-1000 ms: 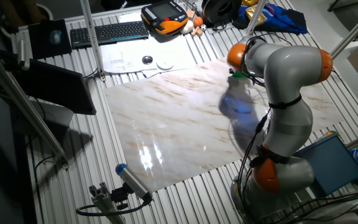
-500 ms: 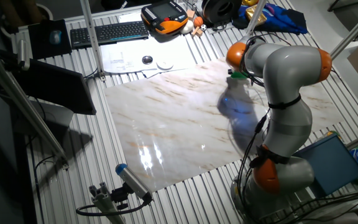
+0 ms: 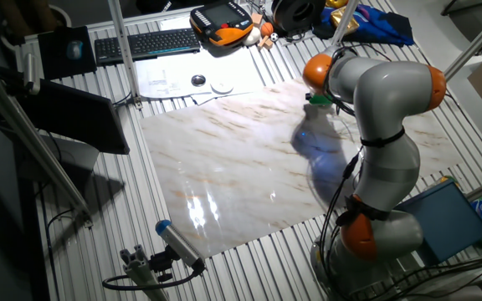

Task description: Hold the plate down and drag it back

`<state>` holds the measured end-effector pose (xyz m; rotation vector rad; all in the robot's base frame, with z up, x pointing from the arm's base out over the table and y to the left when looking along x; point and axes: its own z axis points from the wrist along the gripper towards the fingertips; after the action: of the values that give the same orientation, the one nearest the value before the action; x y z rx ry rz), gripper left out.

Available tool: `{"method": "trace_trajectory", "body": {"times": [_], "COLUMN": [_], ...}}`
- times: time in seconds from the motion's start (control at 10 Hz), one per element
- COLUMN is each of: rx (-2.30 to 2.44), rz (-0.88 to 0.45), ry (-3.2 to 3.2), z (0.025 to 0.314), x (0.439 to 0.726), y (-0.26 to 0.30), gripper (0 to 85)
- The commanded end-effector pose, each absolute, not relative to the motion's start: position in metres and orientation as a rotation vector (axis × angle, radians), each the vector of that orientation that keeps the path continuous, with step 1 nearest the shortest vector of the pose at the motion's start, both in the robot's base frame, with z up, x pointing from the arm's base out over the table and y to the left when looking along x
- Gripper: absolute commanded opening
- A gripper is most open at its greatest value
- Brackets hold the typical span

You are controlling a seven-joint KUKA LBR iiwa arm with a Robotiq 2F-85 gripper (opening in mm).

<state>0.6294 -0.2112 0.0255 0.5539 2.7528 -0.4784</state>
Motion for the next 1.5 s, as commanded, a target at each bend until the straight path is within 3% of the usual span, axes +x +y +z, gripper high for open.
{"method": "trace_trajectory", "body": {"times": [0.0, 1.4], "rx": [0.56, 0.725], "rz": [-0.469, -0.374], "ry": [2.759, 2.84], "z": [0.026, 0.026], "x": [0.63, 0.621], "y": [-0.211, -0.175], "gripper": [0.0, 0.0]}}
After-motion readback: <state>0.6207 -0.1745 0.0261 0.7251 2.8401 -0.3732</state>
